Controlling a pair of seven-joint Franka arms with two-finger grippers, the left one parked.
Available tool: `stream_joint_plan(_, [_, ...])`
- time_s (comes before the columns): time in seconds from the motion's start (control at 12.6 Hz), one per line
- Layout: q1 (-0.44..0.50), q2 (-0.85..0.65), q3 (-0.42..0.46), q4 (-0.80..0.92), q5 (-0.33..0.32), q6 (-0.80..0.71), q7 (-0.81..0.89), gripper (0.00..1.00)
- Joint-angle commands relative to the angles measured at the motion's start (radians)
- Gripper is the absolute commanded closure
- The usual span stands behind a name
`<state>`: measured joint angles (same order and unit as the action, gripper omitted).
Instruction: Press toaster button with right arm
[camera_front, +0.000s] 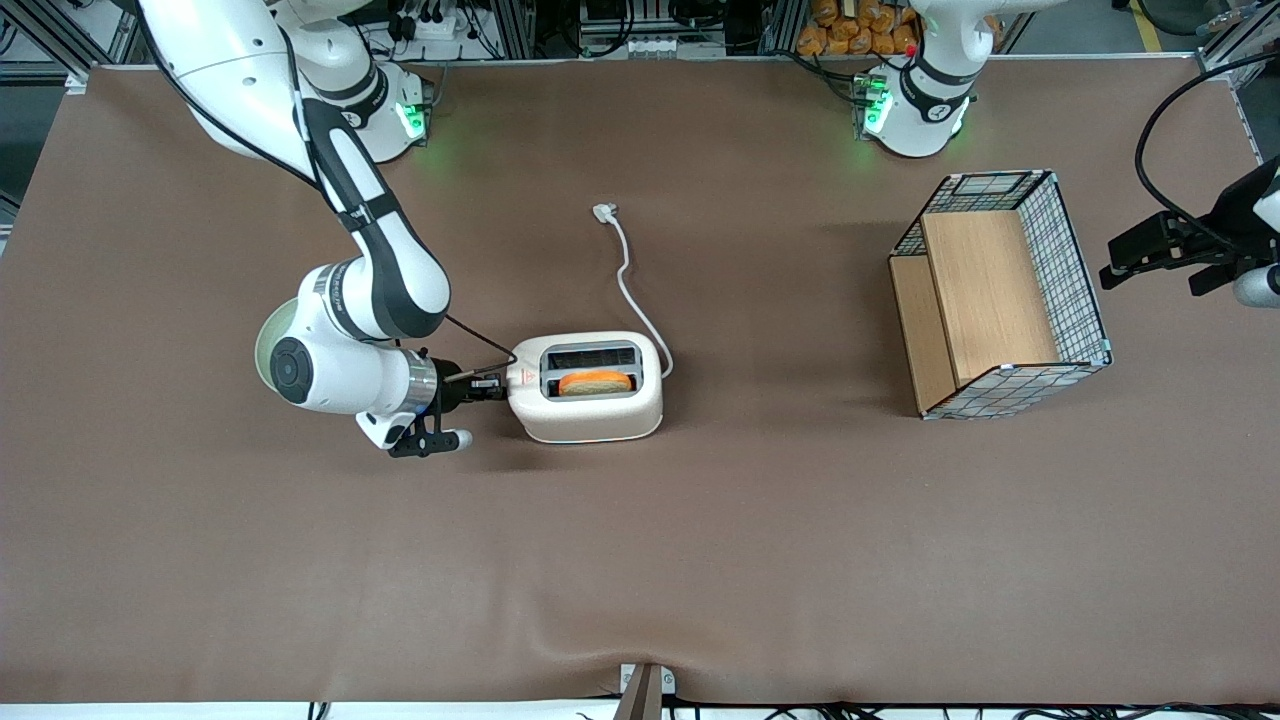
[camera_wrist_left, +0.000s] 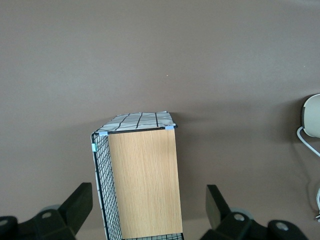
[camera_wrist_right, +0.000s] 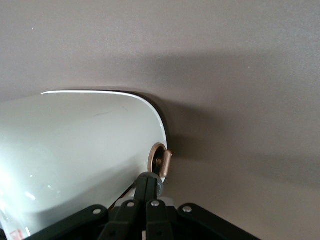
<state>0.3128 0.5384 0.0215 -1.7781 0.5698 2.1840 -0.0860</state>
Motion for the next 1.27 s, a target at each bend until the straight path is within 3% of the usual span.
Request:
stream_joint_plan(0.0, [-0.014, 0.022, 0.002, 0.022, 0.03, -0.019, -0.037, 1.0])
stream_joint_plan(0.55, [-0.083, 0.014, -0.005, 0.129, -0.011, -0.179, -0.028, 1.0])
stream_joint_plan(0.71, [-0.106, 0.015, -0.005, 0.187, -0.048, -0.26, -0.017, 0.0])
stream_joint_plan(0.87, [-0.124, 0.014, -0.008, 0.209, -0.065, -0.276, -0.018, 0.0])
stream_joint_plan(1.19, [-0.177, -0.047, 0.001, 0.232, -0.201, -0.306, -0.015, 0.0])
